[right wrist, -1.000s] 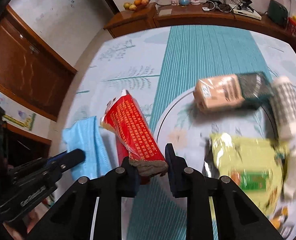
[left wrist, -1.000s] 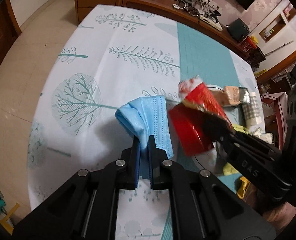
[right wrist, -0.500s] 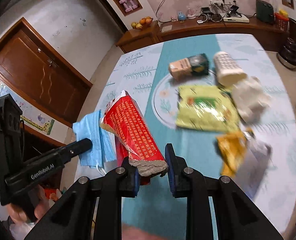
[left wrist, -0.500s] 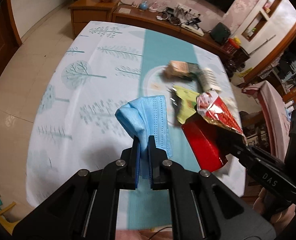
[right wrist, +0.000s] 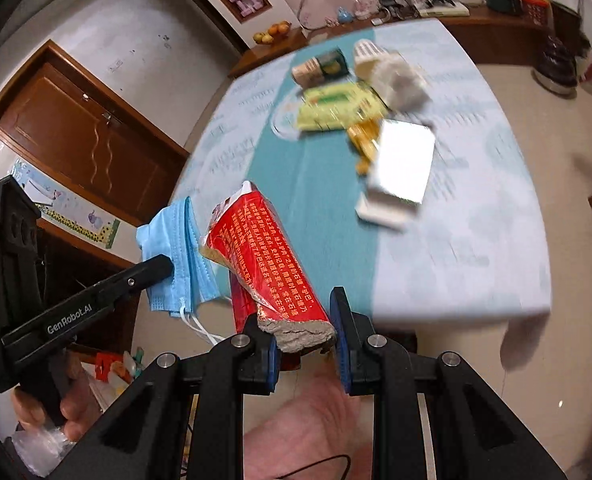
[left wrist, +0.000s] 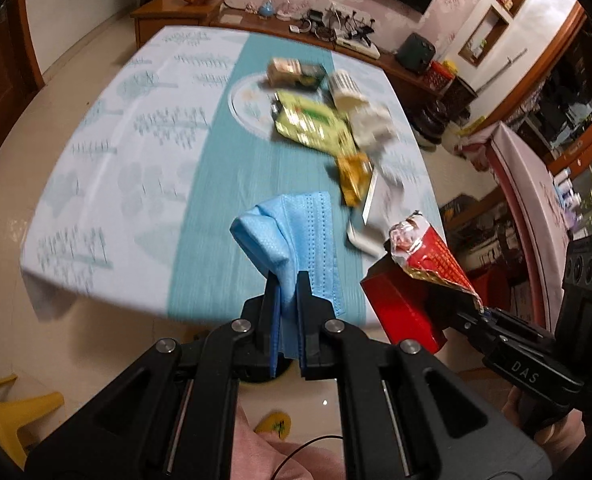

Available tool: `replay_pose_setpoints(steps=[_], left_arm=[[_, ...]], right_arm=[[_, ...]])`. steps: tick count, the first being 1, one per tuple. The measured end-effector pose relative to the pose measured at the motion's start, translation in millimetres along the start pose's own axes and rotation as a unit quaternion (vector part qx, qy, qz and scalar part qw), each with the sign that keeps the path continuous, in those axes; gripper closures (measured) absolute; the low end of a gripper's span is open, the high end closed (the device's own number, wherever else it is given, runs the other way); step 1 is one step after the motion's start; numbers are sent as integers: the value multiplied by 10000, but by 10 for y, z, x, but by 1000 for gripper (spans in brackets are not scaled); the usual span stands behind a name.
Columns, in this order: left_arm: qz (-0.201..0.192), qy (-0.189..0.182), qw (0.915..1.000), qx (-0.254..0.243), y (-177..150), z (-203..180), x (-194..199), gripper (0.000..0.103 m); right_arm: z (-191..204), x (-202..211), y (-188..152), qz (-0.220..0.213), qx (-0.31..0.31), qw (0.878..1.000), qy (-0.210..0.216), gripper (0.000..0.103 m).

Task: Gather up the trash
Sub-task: 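Carry the mask and red bag down to the bin and open both tools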

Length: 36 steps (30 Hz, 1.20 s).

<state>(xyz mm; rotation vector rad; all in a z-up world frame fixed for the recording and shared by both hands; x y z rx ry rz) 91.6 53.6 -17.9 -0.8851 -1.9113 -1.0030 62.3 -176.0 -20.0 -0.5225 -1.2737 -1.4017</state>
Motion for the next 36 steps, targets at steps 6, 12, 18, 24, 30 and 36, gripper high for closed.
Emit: replay_pose_setpoints(steps=[6, 12, 18, 24, 30, 36], left_arm=[[346, 107, 9993, -93, -650, -92, -70, 99], [542, 155, 9976, -398, -1001, -103, -171, 99], [869, 197, 9945, -546, -1290, 9, -446, 99], [1150, 217, 9899, -804, -1568, 228, -860, 99], [1440, 257, 9853, -886, -1887, 461, -1364, 99], [1648, 353, 9823, -813, -2093, 737, -1987, 99]], right_arm=[[-109, 57, -563, 184, -264, 9995, -9, 82], [-203, -52, -968, 330, -618, 9975, -127, 82], [-272, -372, -1330, 502, -1008, 9932, -298, 82], [-425, -849, -1709, 575, -1453, 9860, -573, 82], [-625, -1433, -2172, 839, -1967, 9735, -808, 81], [-776, -2036, -2517, 1068, -2353, 9611, -976, 79]])
Point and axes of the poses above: each gripper's, at about its wrist camera, not at the fingertips, and x roughly against the way its jaws point, z to its left, y to its top, the point moved 3 cm from there along -x, roughly the way its jaws point, and after that the axes turned 15 degrees about x, right-handed, at the moved point
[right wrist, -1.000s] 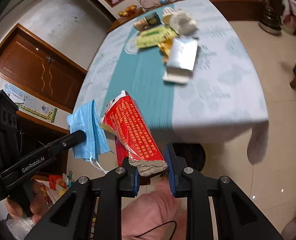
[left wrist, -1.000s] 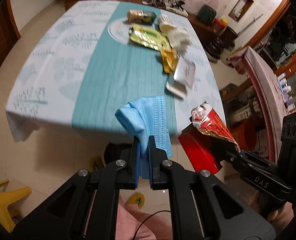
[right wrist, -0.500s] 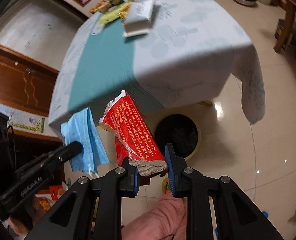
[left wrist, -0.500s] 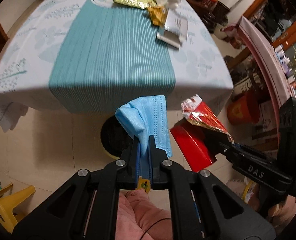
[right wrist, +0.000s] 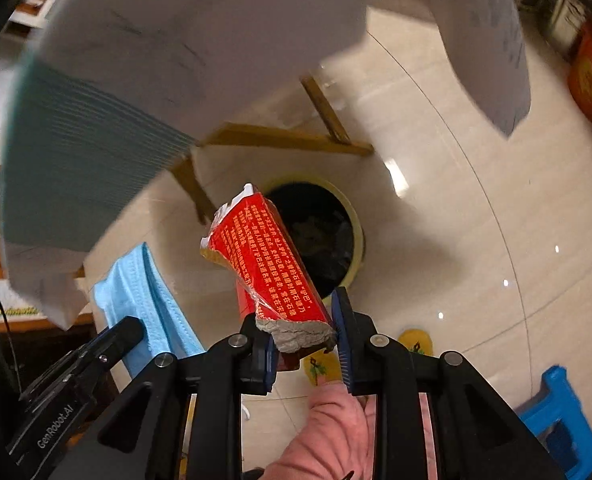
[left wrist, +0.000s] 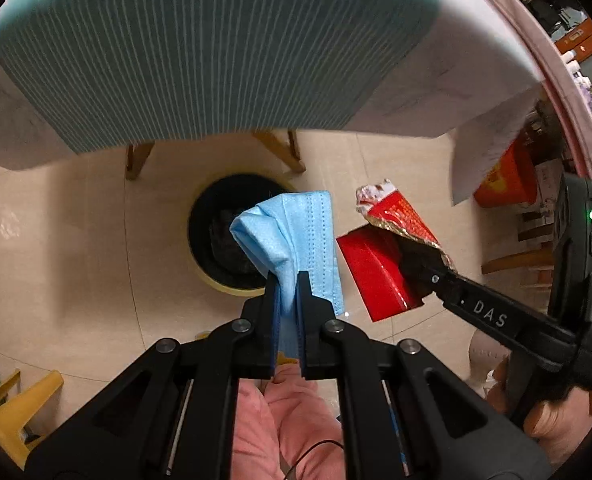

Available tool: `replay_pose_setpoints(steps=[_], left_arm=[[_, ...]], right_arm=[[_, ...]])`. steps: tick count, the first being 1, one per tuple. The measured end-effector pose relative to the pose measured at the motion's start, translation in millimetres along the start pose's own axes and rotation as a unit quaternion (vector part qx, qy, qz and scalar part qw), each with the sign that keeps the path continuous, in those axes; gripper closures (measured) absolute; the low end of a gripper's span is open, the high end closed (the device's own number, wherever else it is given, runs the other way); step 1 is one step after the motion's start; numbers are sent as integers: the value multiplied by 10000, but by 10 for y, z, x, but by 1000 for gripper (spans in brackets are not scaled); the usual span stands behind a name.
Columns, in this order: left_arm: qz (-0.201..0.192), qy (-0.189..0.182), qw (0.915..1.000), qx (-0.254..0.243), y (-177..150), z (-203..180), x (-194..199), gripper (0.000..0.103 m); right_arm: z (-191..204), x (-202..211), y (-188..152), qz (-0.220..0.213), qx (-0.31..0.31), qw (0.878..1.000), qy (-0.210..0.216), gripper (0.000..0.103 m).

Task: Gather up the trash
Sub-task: 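Carry the mask and red bag down to the bin and open both tools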

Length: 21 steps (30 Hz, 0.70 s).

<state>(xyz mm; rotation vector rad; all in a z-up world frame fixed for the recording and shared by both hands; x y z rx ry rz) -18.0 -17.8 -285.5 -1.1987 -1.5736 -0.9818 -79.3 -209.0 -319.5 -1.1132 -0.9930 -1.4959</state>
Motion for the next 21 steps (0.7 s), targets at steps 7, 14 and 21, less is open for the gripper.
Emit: replay_pose_setpoints(steps=[7, 14, 21], left_arm=[[47, 108, 9999, 41, 205, 181, -592, 99], [-121, 201, 9997, -119, 390, 253, -949, 96], [-341, 328, 9987, -171, 445, 321, -1129, 48]], right_arm=[[59, -614, 3, 39, -189, 9998, -8, 76], [194, -993, 310, -14, -146, 9998, 147, 66], [239, -1100, 438, -76, 38, 9997, 219, 61]])
Point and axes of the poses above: each gripper's, at about its wrist camera, not at the fingertips, and x roughly against the way its jaws point, z to its left, y to its top, the point moved 3 cm from there along -x, roughly the way its jaws point, and after that the axes turned 15 degrees about x, right-handed, at the moved point
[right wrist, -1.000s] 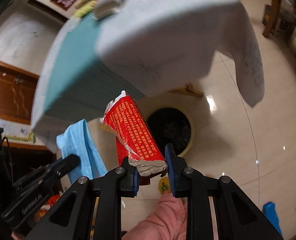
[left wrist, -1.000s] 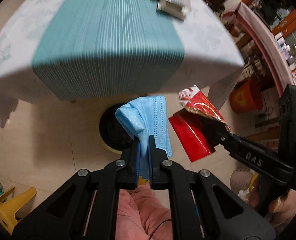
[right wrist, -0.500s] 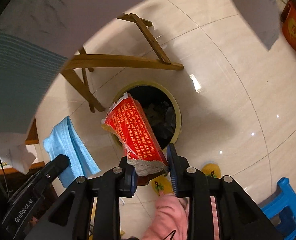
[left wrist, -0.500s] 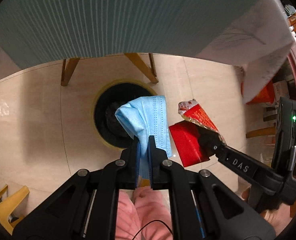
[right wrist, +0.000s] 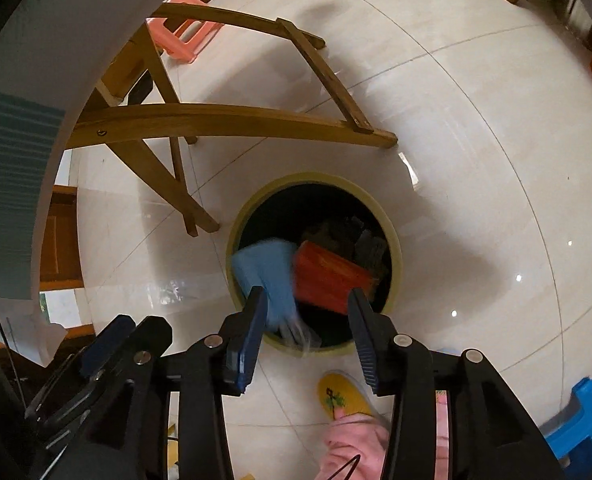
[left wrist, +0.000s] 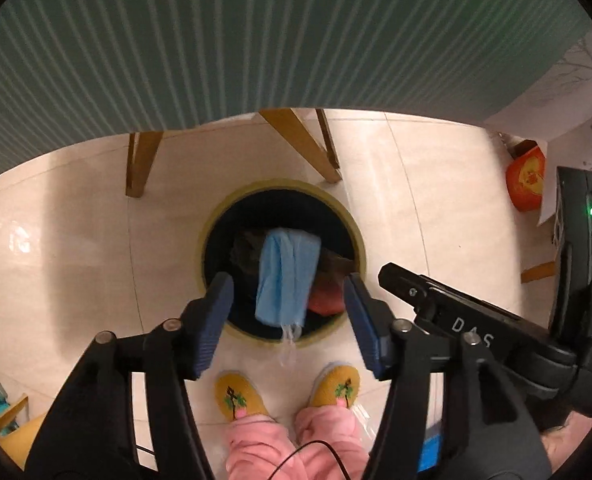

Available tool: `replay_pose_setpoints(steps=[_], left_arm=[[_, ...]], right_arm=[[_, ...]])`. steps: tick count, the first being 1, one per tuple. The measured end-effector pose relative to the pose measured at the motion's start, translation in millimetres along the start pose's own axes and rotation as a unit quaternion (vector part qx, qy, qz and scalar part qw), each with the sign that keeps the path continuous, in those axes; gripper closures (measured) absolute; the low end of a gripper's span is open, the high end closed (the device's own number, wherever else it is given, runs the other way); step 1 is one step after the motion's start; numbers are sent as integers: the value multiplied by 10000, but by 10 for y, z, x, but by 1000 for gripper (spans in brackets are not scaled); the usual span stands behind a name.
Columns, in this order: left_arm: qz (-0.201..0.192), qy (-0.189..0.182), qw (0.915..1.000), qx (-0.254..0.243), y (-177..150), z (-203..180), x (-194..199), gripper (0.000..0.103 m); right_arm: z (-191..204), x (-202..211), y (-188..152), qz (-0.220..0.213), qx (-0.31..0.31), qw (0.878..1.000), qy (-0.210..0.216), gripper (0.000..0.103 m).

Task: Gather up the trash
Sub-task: 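Carry the mask and red bag down to the bin and open both tools, then raise both empty tools back over the table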

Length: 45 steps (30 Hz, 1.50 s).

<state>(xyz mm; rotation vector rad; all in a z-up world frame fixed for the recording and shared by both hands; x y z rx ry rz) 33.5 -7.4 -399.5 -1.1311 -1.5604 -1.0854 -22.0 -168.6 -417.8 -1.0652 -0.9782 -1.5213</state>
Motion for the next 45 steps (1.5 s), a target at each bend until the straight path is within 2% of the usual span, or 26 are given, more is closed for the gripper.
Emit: replay_pose_setpoints(steps=[10, 16, 20, 26, 33, 39, 45], left_arm=[[-117, 146, 9998, 92, -24, 69, 32, 48], [-188, 128, 9995, 222, -25, 56, 263, 48], [-255, 63, 9993, 275, 2, 39, 526, 48], [-438, -78, 9986, 296, 52, -38, 1149, 48], [-823, -287, 9957, 325, 212, -168, 2205, 48], [-1257, -441, 9908, 245, 357, -324, 3057, 48], [-1750, -578, 9828, 86, 441, -525, 3810, 47]], right_arm=[[-81, 128, 3, -142, 222, 9996, -97, 61], [-35, 287, 2, -163, 339, 9992, -131, 61], [81, 585, 17, -237, 494, 9984, -126, 61], [321, 1255, 58, -397, 748, 9963, -115, 61], [722, 2269, 101, -732, 1112, 9911, 35, 60], [1093, 3093, 147, -1175, 1598, 9800, 140, 57], [1283, 3785, 285, -1627, 1955, 9669, 209, 56]])
Point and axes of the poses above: each gripper's, at about its wrist camera, not at the fingertips, and x roughly against the way its jaws point, z to its left, y to its top, the point moved 3 cm from there along -x, roughly the way its jaws point, and after that the axes turned 15 degrees about x, right-handed, at the moved point
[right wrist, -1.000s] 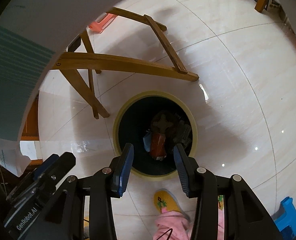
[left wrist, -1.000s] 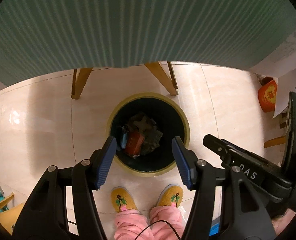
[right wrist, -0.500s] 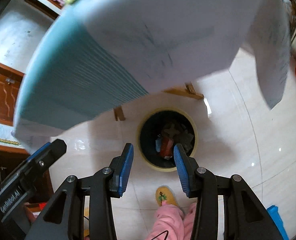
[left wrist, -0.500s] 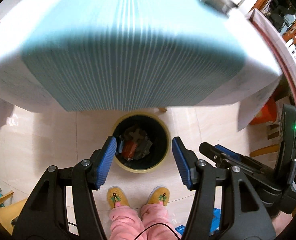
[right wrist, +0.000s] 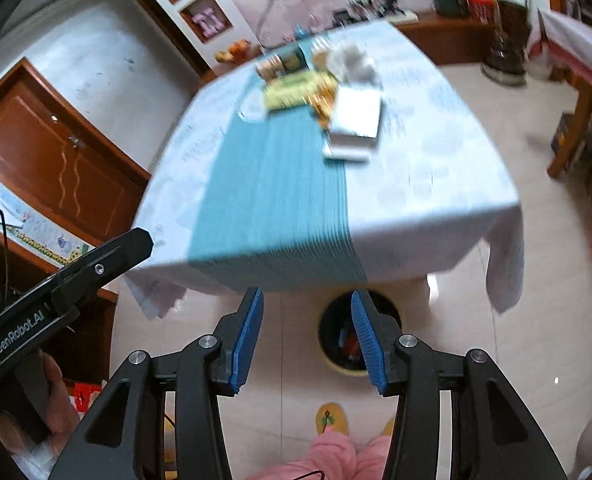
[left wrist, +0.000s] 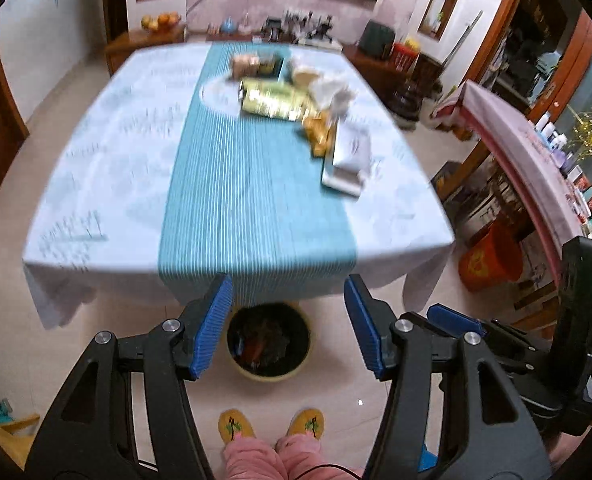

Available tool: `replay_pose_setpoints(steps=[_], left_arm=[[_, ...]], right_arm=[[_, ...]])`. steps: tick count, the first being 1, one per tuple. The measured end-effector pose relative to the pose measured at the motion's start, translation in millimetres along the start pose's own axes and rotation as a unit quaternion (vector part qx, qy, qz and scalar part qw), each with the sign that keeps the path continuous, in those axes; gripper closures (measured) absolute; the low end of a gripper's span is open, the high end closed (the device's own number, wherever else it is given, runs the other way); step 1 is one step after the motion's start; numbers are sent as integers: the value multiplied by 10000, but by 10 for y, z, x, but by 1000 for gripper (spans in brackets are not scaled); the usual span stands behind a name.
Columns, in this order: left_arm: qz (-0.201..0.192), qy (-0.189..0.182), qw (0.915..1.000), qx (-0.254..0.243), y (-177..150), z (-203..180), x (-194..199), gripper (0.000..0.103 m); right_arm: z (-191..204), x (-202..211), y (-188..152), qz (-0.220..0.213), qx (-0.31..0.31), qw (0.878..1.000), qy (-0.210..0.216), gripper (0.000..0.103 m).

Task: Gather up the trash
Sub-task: 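Raise both empty tools back over the table, then move the right tool toward the silver earplugs box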

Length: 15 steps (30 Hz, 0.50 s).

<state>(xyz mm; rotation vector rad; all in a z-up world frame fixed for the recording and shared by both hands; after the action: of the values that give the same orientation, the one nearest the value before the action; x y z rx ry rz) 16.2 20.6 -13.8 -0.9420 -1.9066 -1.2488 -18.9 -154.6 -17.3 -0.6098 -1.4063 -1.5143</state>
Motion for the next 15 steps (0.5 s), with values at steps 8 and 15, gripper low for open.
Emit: replay_pose_setpoints(steps=[8, 15], left_arm=[[-420, -132, 9990, -2, 421, -292, 567, 45], [-670, -56, 9977, -18, 709, -471, 677, 39]], right_arm=[[50, 383, 463, -459, 324, 9984, -9, 55], [-109, 425, 861, -656, 453, 9968, -76, 47]])
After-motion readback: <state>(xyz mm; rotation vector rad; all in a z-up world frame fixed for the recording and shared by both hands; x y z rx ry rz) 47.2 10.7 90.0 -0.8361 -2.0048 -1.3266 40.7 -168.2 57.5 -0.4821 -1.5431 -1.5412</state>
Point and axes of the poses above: each gripper's, at about its wrist camera, not at the fingertips, and x roughly against the way its jaws point, z to its left, y to its top, the point moved 3 cm from there along -x, roughly the way its jaws point, and after that the axes turned 15 degrees about x, right-handed, at the moved point
